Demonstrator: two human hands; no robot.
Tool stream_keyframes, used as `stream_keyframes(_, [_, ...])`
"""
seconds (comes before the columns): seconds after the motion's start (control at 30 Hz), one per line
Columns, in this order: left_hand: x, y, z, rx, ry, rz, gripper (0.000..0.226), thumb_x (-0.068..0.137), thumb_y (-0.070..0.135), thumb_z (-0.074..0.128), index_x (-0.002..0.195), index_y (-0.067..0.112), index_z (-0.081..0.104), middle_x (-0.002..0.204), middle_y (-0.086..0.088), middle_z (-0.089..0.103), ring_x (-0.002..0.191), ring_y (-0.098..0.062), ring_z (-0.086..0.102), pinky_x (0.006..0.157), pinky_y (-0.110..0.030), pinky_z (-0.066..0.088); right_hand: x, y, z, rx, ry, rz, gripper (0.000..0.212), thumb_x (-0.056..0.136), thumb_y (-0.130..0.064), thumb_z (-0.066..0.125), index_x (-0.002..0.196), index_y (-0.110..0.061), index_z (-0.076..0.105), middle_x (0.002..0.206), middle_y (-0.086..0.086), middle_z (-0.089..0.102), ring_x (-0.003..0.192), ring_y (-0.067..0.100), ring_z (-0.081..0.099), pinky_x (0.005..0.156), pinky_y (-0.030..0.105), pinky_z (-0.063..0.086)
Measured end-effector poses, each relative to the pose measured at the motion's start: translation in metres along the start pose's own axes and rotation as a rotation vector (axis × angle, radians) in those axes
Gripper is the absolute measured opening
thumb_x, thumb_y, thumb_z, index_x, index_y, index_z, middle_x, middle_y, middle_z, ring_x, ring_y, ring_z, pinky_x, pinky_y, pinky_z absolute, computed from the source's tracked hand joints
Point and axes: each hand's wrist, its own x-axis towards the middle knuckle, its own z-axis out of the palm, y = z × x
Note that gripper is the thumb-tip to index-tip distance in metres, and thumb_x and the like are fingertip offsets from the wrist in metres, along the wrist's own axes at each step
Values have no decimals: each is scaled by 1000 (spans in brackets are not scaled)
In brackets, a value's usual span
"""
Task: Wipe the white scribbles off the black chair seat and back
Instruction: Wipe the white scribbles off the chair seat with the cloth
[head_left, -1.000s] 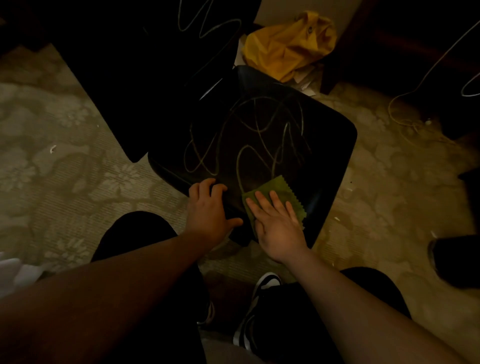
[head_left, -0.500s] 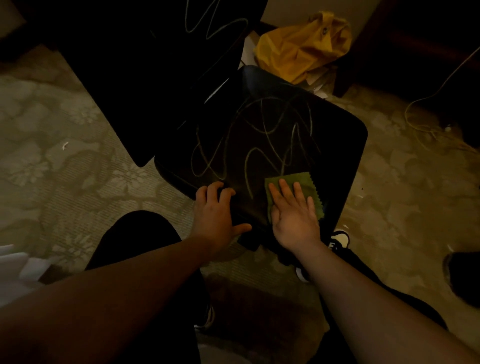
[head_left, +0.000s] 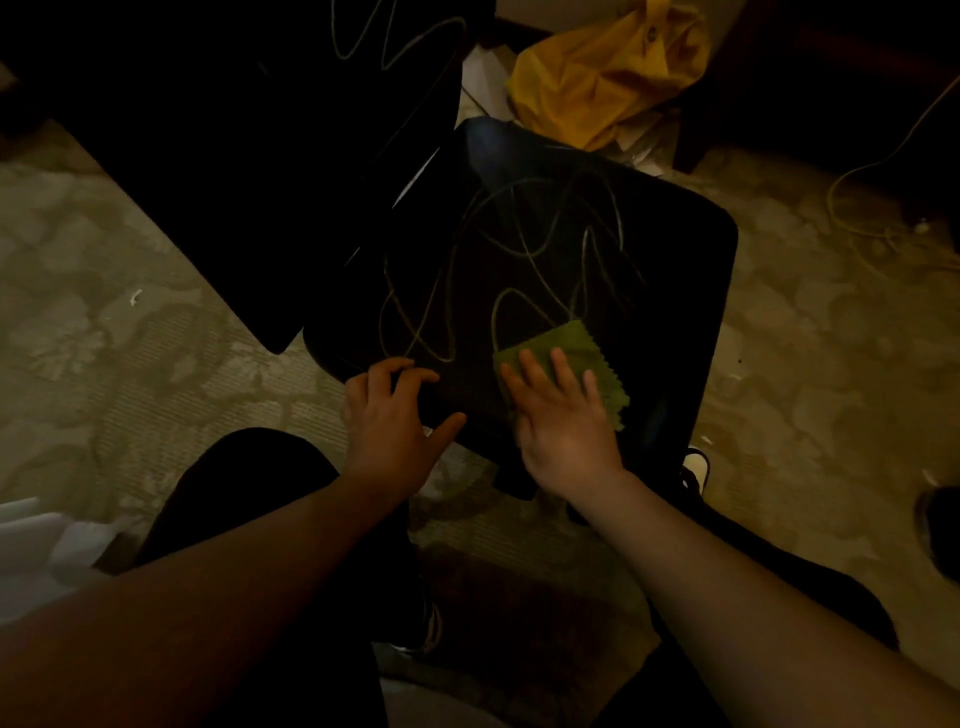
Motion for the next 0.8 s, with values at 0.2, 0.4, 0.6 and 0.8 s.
stream_keyframes(0.2, [2, -7, 2, -40, 38, -4, 61, 74, 43, 86, 125, 19, 63, 138, -11, 50, 125, -36, 40, 100, -56, 46, 4, -36, 9, -62, -38, -163, 62, 104, -33, 39, 160, -35, 13, 170, -9, 3, 156, 23, -9, 124, 51, -4])
stream_keyframes(0.4, [8, -10, -5, -54, 8, -137, 103, 70, 63, 81, 150, 16, 38, 162, -13, 19, 150, -35, 16, 121, -54, 27, 16, -19, 2, -1, 11, -70, 60, 105, -30, 36, 161, -35, 12, 170, -9, 4, 156, 19, -7, 125, 48, -1])
stream_keyframes(0.6, [13, -12, -7, -167, -47, -235, 136, 61, 62, 88, 161, 14, 9, 168, -12, -8, 156, -37, -6, 123, -62, 20, 46, -5, -8, 63, 47, 175, 57, 106, -31, 30, 161, -35, 14, 170, -8, 6, 156, 21, -5, 125, 49, 0])
stream_keyframes(0.8, [15, -11, -5, -179, -63, -245, 139, 61, 62, 88, 162, 12, 6, 169, -11, -13, 156, -36, -10, 123, -62, 18, 51, -23, -5, 77, 45, 105, 58, 105, -29, 34, 160, -33, 17, 170, -4, 8, 156, 26, -6, 125, 54, -1])
